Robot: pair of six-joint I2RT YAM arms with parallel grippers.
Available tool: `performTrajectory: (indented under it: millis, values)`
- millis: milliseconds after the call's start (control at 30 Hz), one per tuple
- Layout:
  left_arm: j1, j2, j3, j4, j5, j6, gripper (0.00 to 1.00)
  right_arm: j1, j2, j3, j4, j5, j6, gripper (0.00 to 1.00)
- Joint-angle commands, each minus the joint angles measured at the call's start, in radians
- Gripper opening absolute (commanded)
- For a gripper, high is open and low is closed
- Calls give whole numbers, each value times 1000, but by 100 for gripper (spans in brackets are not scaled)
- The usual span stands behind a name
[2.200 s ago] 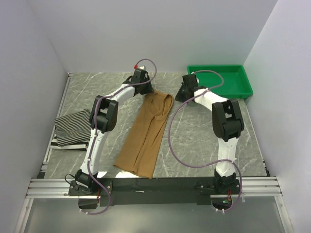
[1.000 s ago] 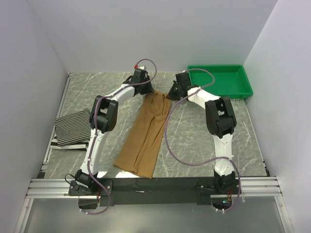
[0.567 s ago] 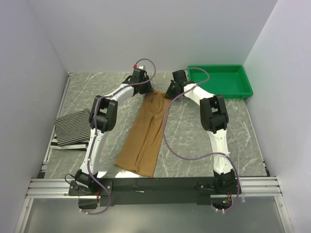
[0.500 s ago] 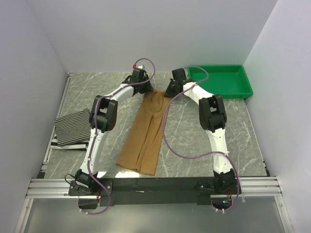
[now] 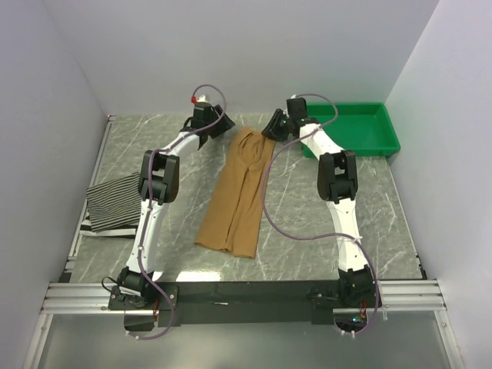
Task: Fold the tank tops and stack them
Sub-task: Fold the tank top
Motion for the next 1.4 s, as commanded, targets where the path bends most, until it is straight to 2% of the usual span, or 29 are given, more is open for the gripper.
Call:
performTrajectory:
  millis: [0,100,133,200,233,300,333,367,433,500,533,567,633,667,700,733,767,867,933,1067,1167,1333,1367]
  values:
    - [23,32,69,146,75,-9,65,-8,-5,45,172,-84,-69,48]
    - [40,-35,21,191,86,-8,68,-8,-88,28,225,-87,-86,58]
    - [49,-111,-15,217,81,-15,68,-7,-112,17,239,-86,-84,64]
    - [54,-205,-163,228,48,-28,68,-5,-189,-12,242,-55,-81,67]
    - [54,-307,-221,226,28,-37,68,-2,-212,-18,238,-51,-81,72]
    - [50,-411,-376,176,-6,-58,68,4,-279,-38,183,-14,-78,74]
    - [43,-516,-430,151,-35,-86,67,21,-306,-55,161,1,-78,75]
    - [37,-570,-538,89,-54,-94,67,30,-335,-114,132,18,-70,76]
    - [9,-731,-646,21,-126,-117,66,50,-412,-179,83,84,-44,76]
    - [-14,-840,-820,-79,-137,-135,62,82,-473,-263,-7,97,-27,76]
    - [-43,-943,-875,-108,-137,-150,60,98,-510,-308,-36,171,-29,75]
    - [-61,-989,-977,-135,-184,-150,57,148,-554,-443,-56,211,-37,74]
    - [-121,-1119,-1062,-279,-251,-179,56,205,-726,-640,-23,311,-26,74]
    - [-143,-1164,-1163,-313,-282,-190,56,264,-790,-843,27,342,14,74]
    - [-164,-1207,-1215,-353,-293,-205,56,289,-912,-947,60,351,43,74]
    - [-199,-1292,-1268,-369,-293,-244,56,315,-970,-1046,96,344,70,72]
    - [-216,-1334,-1361,-378,-289,-259,55,337,-1020,-1218,145,345,133,71]
    - [-294,-1494,-1508,-422,-292,-347,53,435,-1184,-1445,158,388,227,68]
    - [-354,-1601,-1569,-432,-324,-414,53,535,-1290,-1536,167,419,271,67]
    - [-388,-1687,-1676,-444,-342,-469,53,670,-1373,-1685,178,462,415,67]
    - [-388,-1678,-1707,-412,-351,-459,56,759,-1384,-1725,227,488,500,67]
    - [-388,-1616,-1721,-381,-371,-433,59,851,-1315,-1713,247,563,609,67]
    - [-388,-1611,-1725,-378,-384,-433,62,869,-1308,-1719,271,572,641,67]
